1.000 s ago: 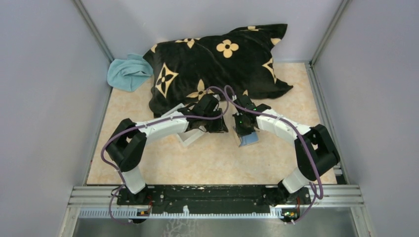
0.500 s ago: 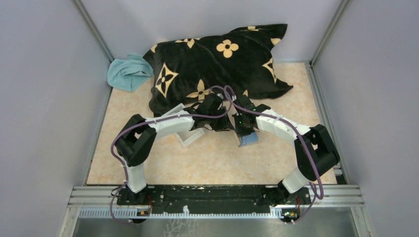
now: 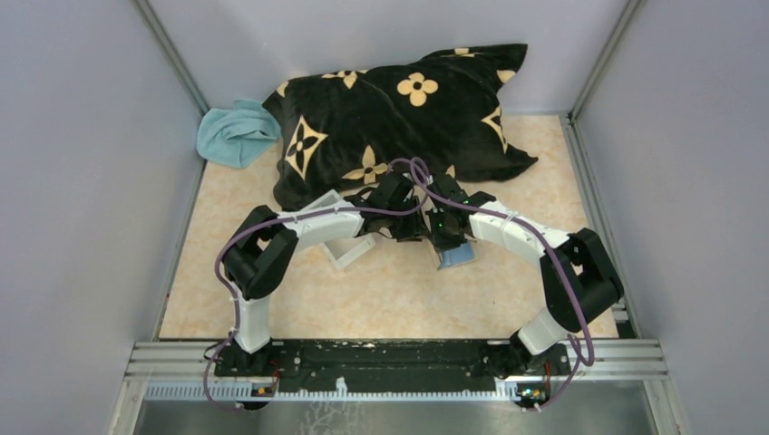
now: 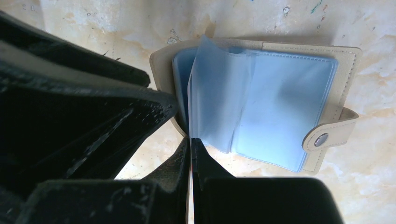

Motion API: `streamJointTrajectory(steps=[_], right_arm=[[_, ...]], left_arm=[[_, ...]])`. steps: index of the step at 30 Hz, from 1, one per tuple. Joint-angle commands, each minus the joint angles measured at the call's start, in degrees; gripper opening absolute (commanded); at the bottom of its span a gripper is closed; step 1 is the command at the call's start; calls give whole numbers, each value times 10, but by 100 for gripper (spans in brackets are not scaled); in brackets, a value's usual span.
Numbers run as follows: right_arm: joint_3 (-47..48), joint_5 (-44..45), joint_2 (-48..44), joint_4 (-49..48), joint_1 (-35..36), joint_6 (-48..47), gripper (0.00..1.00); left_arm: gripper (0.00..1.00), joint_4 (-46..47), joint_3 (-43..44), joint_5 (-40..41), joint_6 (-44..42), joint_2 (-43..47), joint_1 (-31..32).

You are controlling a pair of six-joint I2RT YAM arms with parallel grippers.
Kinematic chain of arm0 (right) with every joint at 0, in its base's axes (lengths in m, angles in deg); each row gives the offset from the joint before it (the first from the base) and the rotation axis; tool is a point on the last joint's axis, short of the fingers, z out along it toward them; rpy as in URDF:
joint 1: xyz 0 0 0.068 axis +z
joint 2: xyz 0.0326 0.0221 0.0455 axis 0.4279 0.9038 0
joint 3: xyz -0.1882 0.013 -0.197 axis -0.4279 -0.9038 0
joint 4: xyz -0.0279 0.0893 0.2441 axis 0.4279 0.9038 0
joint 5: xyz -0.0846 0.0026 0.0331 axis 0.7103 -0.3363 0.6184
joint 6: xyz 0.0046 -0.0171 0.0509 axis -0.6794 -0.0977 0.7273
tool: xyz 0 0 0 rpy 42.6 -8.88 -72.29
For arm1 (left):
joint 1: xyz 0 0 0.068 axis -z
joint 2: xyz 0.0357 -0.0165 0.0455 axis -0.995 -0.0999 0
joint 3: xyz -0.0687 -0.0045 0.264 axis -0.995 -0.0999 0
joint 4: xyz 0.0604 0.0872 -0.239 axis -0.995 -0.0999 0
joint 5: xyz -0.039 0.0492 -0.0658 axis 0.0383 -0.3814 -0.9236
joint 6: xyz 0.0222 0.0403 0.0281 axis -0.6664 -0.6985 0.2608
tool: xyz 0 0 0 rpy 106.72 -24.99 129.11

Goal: Put the credit cards into the card holder
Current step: Insert the credit card into the card holder.

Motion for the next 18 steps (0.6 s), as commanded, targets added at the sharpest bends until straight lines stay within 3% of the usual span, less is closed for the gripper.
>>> streamJointTrajectory(steps=[1, 18], right_arm=[[5, 3, -2, 2, 9, 3, 0], [-1, -2, -4, 0, 10, 2, 0]], left_arm=[[41, -17, 34, 9, -7, -22, 1], [41, -58, 82, 39, -35, -77, 12]])
